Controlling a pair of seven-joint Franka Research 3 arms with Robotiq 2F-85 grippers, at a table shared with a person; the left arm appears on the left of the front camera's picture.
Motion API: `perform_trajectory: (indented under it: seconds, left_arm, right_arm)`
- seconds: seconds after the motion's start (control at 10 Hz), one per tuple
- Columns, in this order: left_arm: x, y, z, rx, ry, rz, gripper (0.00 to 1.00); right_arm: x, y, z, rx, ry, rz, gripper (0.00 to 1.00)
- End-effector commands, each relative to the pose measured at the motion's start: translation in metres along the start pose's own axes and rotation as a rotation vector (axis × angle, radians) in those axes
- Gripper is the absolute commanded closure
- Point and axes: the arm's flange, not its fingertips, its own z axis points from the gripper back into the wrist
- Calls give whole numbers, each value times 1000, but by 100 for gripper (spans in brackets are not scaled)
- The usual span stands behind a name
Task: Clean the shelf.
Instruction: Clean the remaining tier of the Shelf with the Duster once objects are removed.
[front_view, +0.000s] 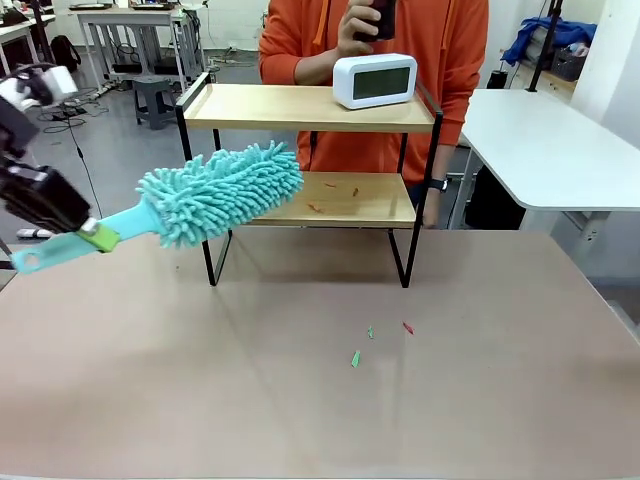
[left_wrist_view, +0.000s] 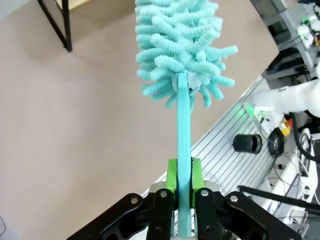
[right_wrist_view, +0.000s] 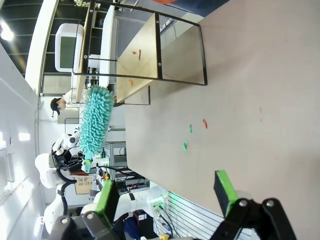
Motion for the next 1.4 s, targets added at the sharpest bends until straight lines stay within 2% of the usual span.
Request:
perform_trajectory:
  seconds: [0.0, 0.2, 0.4, 0.9, 1.1, 1.3]
  left_arm:
    - [27, 0, -26, 59, -54, 24, 88]
    - [51, 6, -51, 91, -30, 37, 88]
    - [73, 12, -66, 135, -77, 82, 88]
    - [113, 13, -107, 207, -95, 216, 88]
    - [123, 8, -116, 243, -124, 229, 88]
    - [129, -4, -127, 224, -108, 195, 88]
  right_arm:
    - [3, 2, -1, 25, -16, 24, 0]
    - [3, 2, -1, 25, -16, 24, 0]
    - [3, 2, -1, 25, -16, 24, 0]
    - [3, 2, -1, 25, -16, 24, 0]
    - [3, 2, -1, 25, -16, 24, 0]
    - [3, 2, -1, 25, -16, 24, 0]
